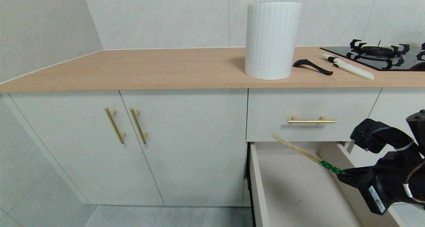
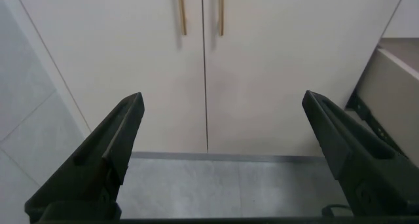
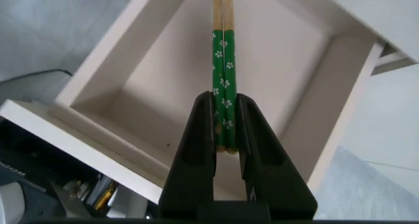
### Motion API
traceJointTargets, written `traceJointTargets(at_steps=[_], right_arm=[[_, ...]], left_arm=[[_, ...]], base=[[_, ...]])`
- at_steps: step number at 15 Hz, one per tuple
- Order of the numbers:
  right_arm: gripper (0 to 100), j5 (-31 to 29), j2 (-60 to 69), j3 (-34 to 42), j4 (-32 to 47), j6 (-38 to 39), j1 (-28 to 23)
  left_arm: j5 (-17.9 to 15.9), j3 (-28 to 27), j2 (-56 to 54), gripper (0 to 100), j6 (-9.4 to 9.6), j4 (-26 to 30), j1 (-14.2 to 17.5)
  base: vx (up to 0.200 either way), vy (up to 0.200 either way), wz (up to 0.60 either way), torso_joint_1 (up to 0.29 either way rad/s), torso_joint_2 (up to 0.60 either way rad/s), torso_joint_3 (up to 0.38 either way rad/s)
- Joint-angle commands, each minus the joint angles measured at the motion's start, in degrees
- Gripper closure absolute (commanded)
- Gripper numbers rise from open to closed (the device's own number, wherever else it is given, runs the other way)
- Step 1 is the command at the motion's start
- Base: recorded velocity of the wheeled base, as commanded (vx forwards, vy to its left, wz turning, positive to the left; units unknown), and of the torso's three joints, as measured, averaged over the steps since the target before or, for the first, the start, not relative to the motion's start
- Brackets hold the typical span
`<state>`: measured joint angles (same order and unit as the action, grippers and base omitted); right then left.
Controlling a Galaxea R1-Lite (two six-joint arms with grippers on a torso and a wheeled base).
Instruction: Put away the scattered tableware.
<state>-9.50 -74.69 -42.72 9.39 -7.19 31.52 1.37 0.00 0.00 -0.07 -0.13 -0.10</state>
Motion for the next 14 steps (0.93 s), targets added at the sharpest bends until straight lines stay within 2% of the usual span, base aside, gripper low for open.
traceJointTargets(at_steps=[1, 8, 11, 14], right_arm=[[100, 0.0, -1.2, 0.1, 0.1, 0.0, 0.0], [100, -1.6, -7.0, -0.8, 0.3, 0.2, -0.1], [100, -1.8, -11.8, -2.6, 0.1, 8.2, -0.6], [100, -1.6, -19.6, -3.3, -3.1, 9.8, -0.7]], left_arm=[[0.0, 0.0, 0.1, 0, -0.01, 0.0, 0.0], [0.0, 0.0, 0.1, 0, -0.01, 0.0, 0.0], [0.0, 0.0, 0.1, 0, -0.01, 0.0, 0.0], [0.0, 0.0, 0.1, 0, -0.01, 0.0, 0.0]], base=[[0.000, 0.000, 0.00, -0.007, 0.06, 0.036], [0.000, 0.000, 0.00, 0.000, 0.00, 0.000], [0.000, 0.000, 0.00, 0.000, 0.00, 0.000], [0.000, 0.000, 0.00, 0.000, 0.00, 0.000]])
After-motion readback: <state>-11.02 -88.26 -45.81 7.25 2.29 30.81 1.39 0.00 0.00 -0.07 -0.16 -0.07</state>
